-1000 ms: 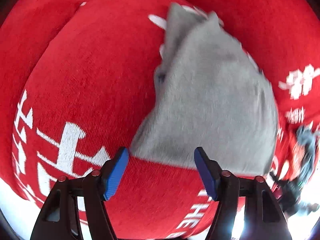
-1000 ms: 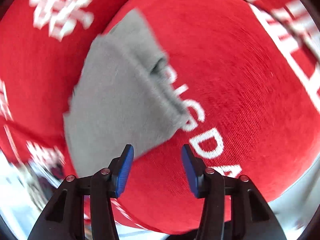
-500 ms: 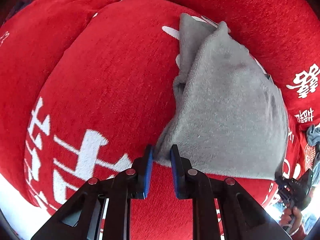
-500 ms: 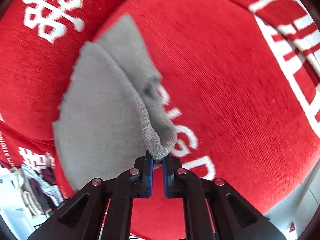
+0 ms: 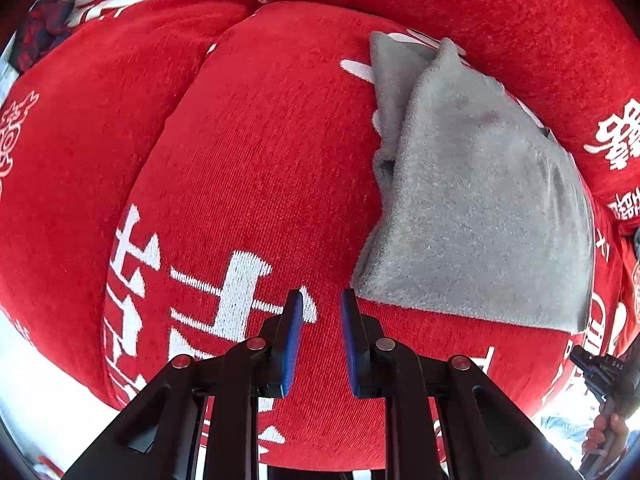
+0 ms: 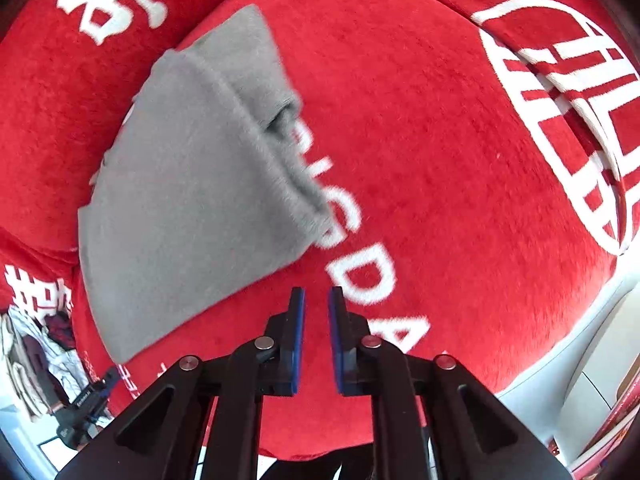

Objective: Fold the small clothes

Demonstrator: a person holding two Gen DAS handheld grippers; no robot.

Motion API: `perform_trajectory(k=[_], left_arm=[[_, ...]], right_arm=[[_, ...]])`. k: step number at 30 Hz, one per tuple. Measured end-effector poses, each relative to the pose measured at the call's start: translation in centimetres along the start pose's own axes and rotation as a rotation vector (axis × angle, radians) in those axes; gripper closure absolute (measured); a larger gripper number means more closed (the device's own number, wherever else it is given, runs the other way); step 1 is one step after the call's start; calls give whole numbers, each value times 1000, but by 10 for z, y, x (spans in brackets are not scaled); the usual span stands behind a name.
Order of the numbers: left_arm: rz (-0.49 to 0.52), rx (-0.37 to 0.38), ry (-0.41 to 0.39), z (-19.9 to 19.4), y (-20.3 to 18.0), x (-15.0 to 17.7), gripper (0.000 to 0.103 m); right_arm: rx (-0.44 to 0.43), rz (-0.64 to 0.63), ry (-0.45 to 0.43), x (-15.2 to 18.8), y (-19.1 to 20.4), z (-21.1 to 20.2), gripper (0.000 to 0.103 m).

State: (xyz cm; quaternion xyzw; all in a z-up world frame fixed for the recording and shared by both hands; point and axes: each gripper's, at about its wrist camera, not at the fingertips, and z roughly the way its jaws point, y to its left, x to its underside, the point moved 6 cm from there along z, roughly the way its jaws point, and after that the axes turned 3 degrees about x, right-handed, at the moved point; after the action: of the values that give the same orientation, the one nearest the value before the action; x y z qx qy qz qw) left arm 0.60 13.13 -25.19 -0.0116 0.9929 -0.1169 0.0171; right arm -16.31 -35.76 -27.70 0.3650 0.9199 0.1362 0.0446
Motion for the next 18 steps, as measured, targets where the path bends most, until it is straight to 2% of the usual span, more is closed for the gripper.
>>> perform_trajectory(k=[10, 11, 12, 13, 14, 18], left_arm=[[60, -35, 30, 7, -24, -10, 82], [64, -41, 30, 10, -28, -12, 68], [70, -49, 29, 11, -29, -12, 48], [73, -67, 15, 9, -28, -13, 9], [75, -80, -17, 4, -27, -13, 3], [85, -85, -15, 4, -24, -16, 3]], right_arm=[[-51, -122, 50, 33, 72, 11, 88], [-60, -132, 57, 37, 81, 13, 88], [-66, -138, 63, 41, 87, 15, 87], [-72, -143, 69, 44, 92, 17, 86], [-79, -150, 77, 48, 99, 20, 84], [-94, -172, 98, 62, 120, 27, 79]])
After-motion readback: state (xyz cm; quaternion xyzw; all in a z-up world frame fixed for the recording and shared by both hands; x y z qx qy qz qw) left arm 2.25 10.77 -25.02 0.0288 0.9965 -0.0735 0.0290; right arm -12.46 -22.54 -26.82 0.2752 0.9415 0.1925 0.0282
